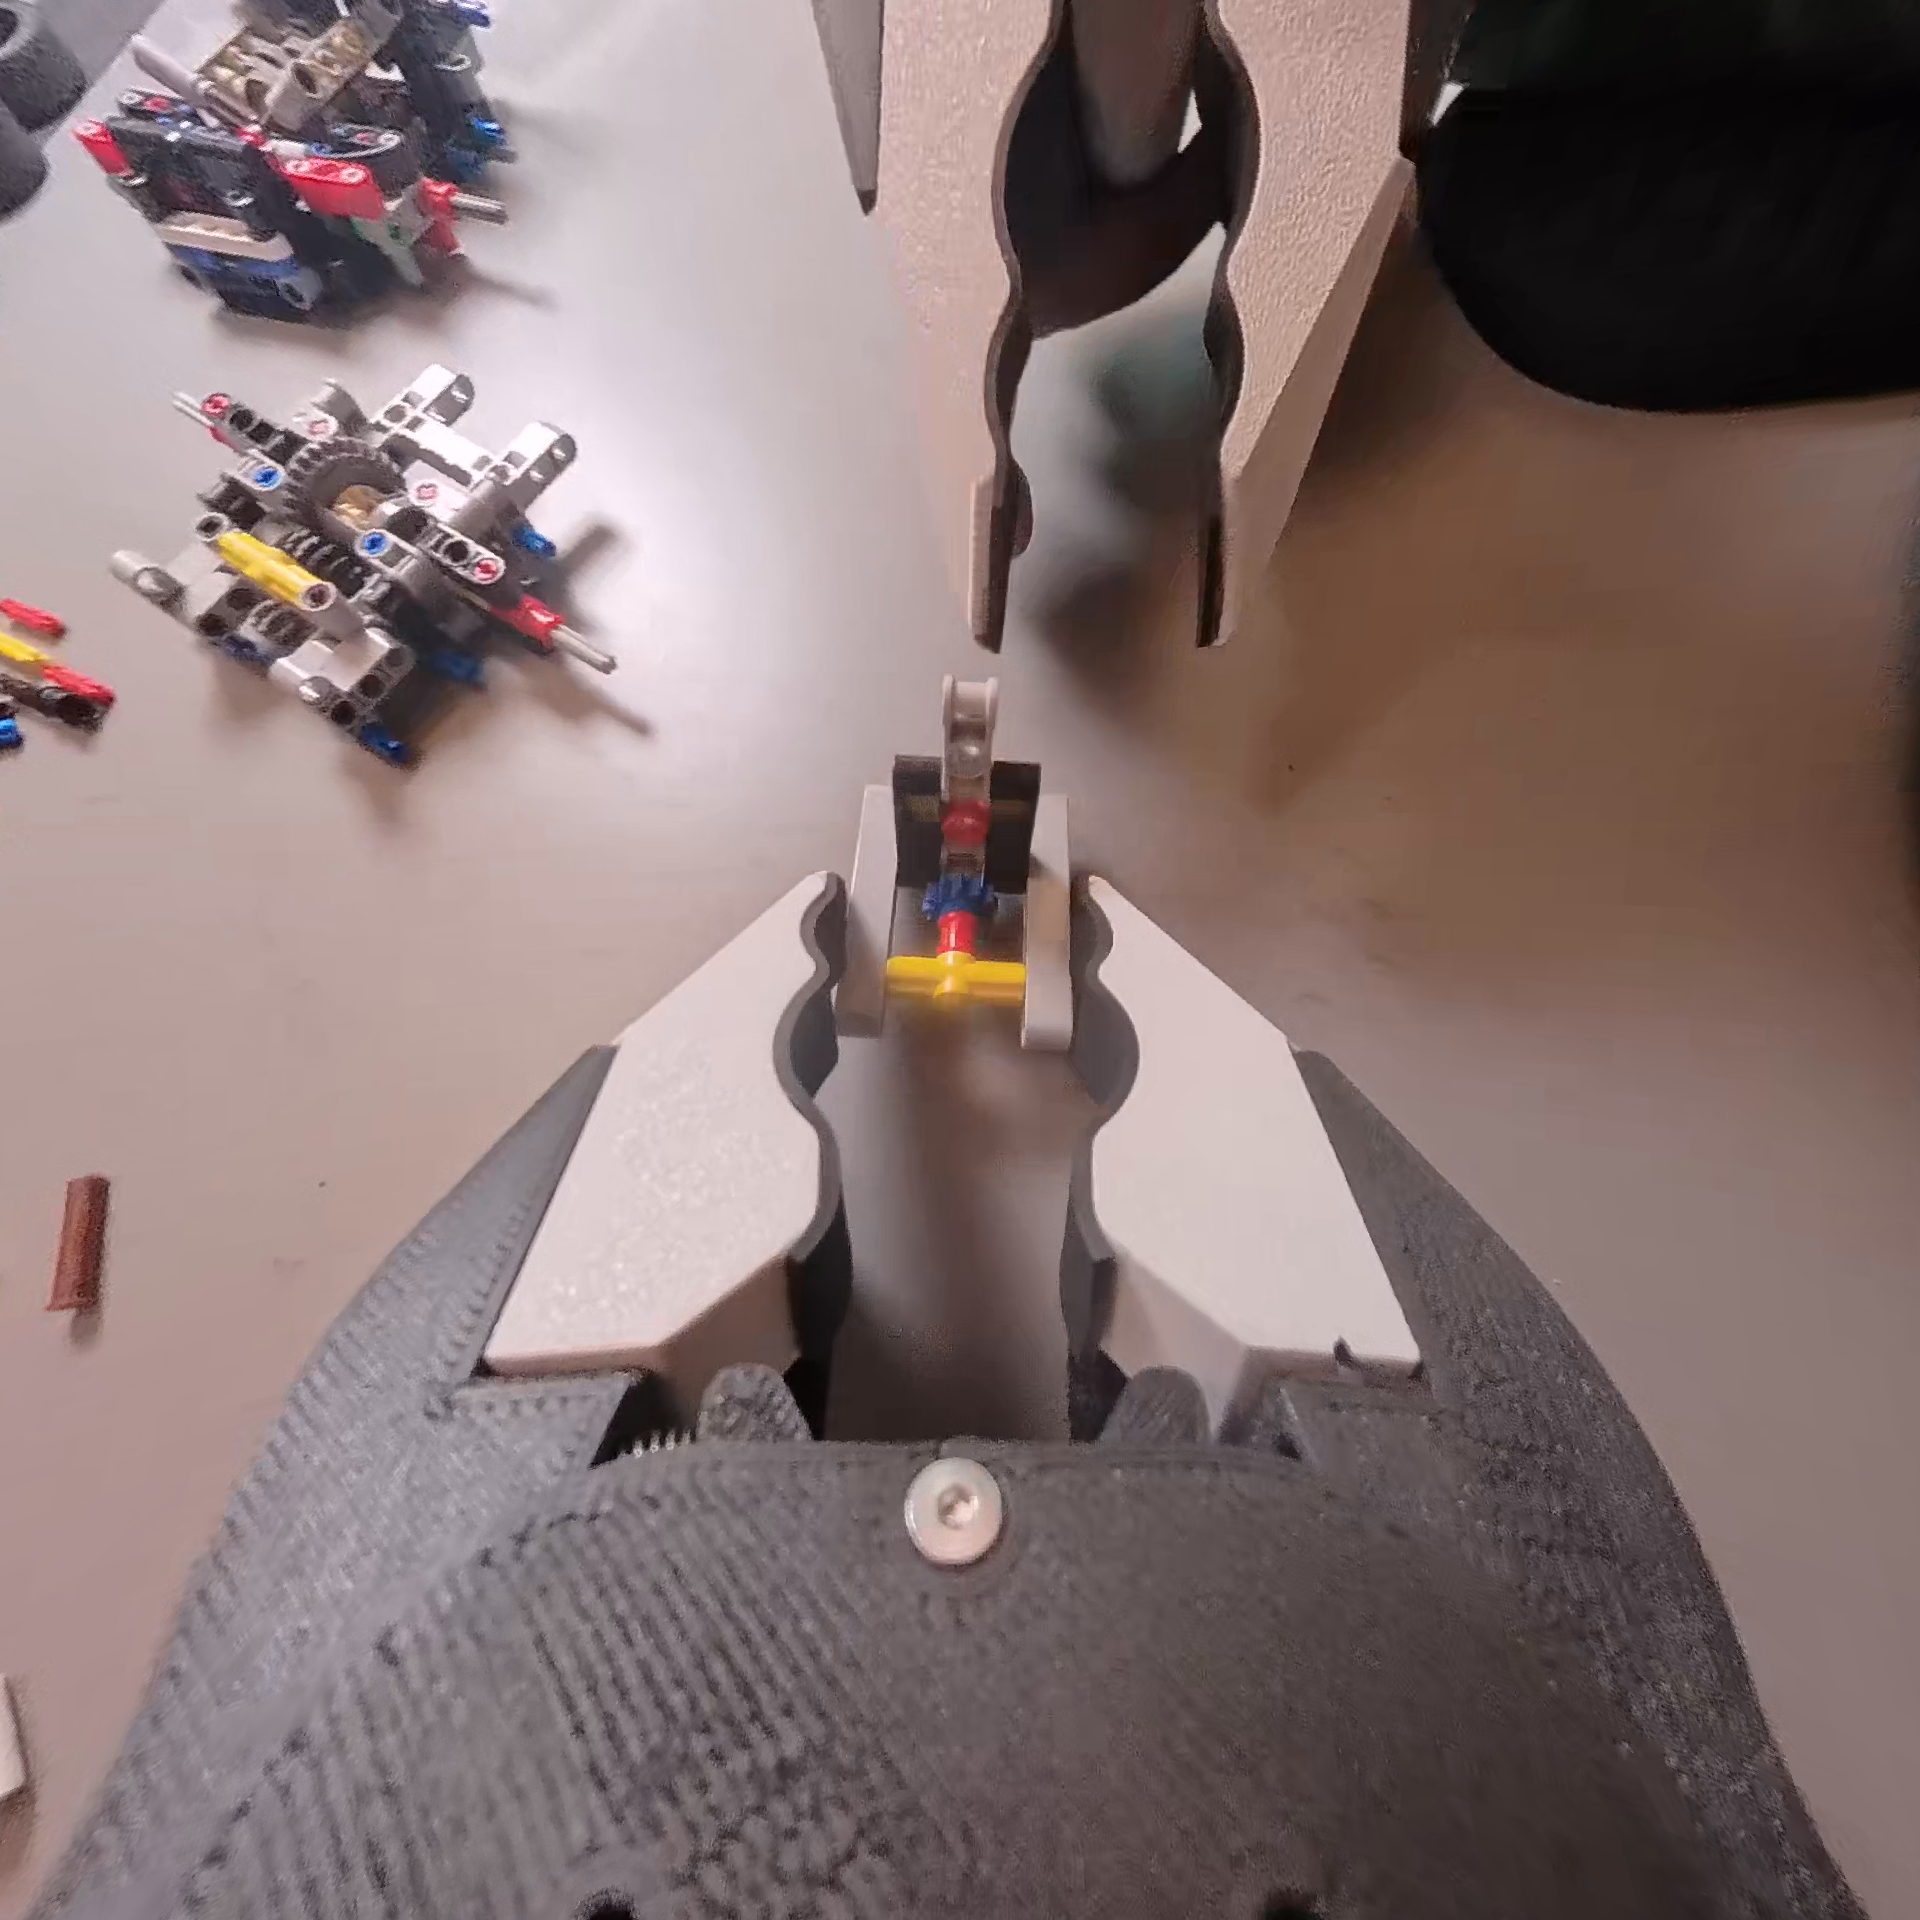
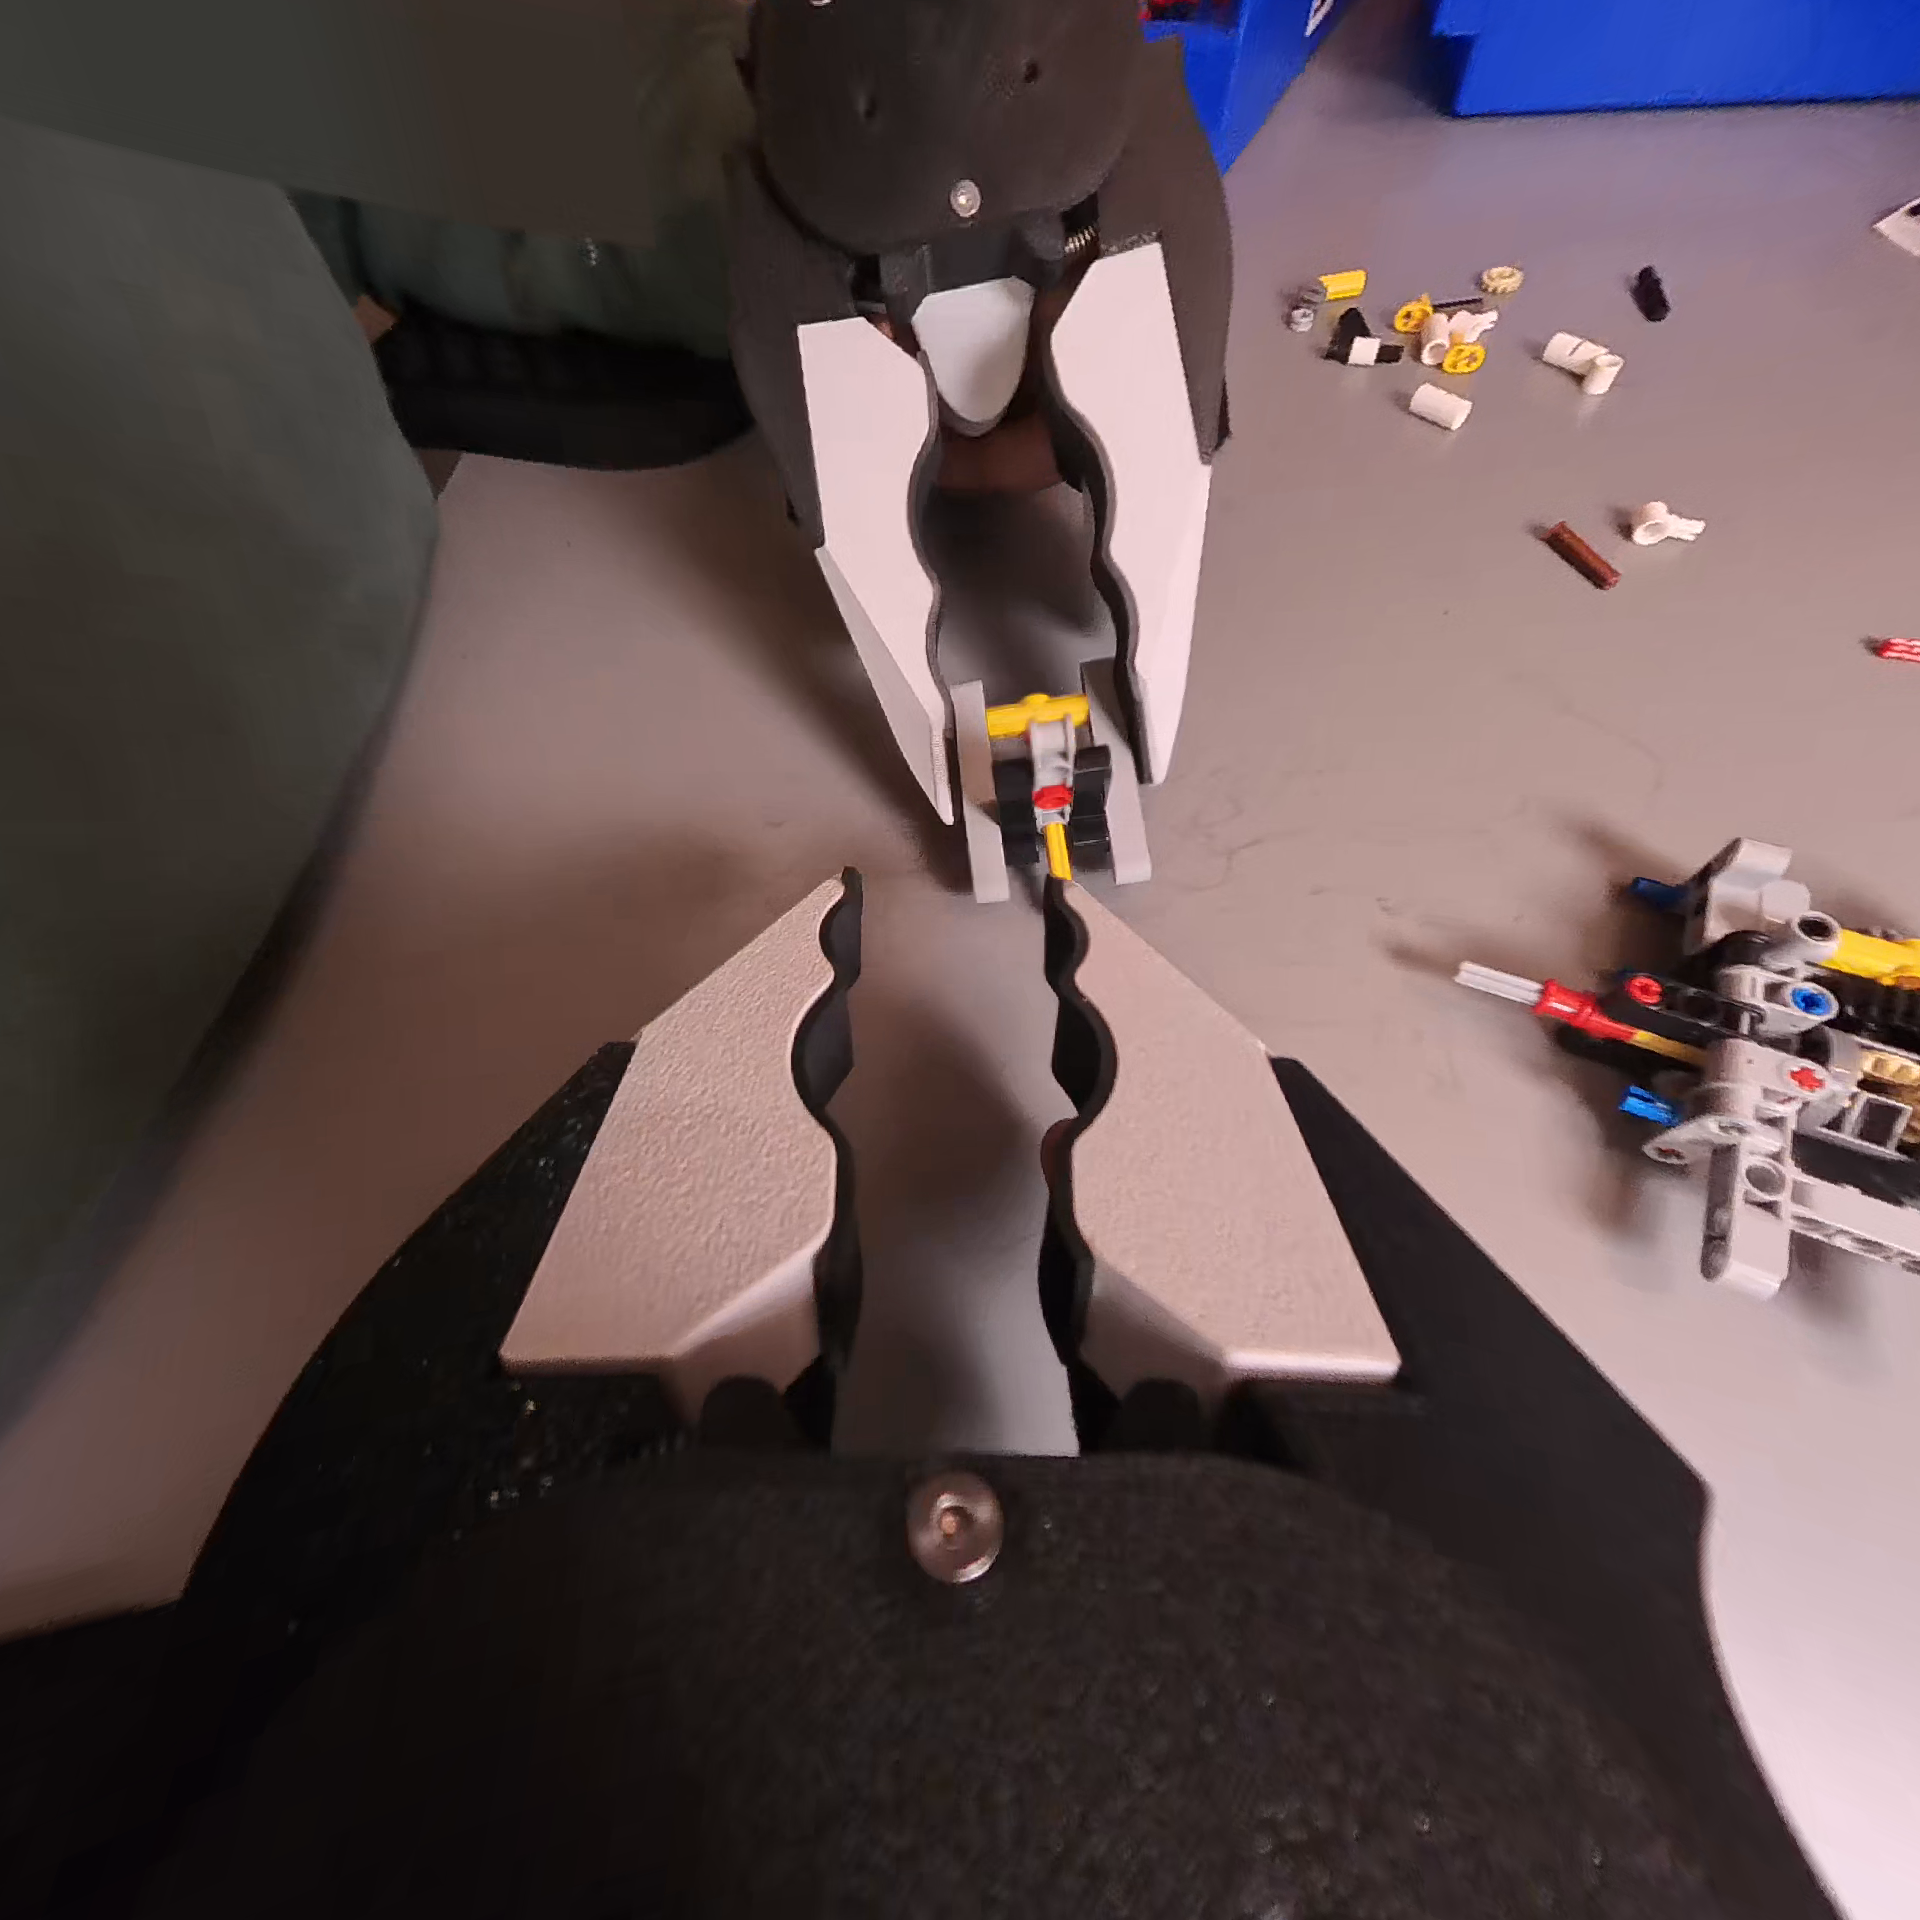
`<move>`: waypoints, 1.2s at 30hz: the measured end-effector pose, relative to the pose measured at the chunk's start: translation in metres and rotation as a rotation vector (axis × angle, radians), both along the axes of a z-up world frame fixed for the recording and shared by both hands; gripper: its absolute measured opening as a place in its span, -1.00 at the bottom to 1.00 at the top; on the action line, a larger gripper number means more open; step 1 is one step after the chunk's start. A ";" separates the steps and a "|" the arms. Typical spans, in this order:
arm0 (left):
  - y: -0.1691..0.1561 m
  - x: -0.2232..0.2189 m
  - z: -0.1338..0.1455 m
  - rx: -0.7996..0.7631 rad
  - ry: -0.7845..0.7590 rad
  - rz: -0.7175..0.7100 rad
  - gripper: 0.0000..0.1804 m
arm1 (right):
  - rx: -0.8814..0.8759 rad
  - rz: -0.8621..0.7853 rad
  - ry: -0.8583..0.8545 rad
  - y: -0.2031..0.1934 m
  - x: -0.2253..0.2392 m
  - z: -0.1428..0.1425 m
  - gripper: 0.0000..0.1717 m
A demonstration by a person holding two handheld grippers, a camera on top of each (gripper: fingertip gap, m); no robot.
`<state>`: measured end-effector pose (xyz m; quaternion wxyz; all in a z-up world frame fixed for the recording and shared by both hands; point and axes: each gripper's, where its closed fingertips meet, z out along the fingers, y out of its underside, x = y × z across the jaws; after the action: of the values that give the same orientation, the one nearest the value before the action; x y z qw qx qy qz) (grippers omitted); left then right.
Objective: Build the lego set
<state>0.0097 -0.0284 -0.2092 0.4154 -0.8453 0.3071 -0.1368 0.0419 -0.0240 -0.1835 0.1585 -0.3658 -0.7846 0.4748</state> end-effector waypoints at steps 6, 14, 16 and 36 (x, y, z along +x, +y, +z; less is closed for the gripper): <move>0.002 -0.009 -0.011 -0.033 0.031 0.085 -0.53 | 0.106 -0.108 -0.006 0.008 -0.010 -0.008 -1.00; -0.020 -0.005 -0.013 -0.135 0.014 0.069 -0.15 | 0.153 -0.275 -0.007 0.007 -0.012 0.001 -0.73; -0.028 -0.002 -0.011 -0.144 0.019 0.047 -0.20 | 0.157 -0.321 -0.039 0.004 -0.008 -0.004 -1.00; -0.023 -0.007 -0.012 -0.066 0.044 0.005 -0.34 | 0.229 -0.285 -0.128 -0.003 -0.011 -0.029 -0.35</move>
<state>0.0026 -0.0510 -0.2208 0.3808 -0.8621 0.3093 -0.1272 0.0311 -0.0265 -0.2124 0.2147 -0.4824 -0.7821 0.3311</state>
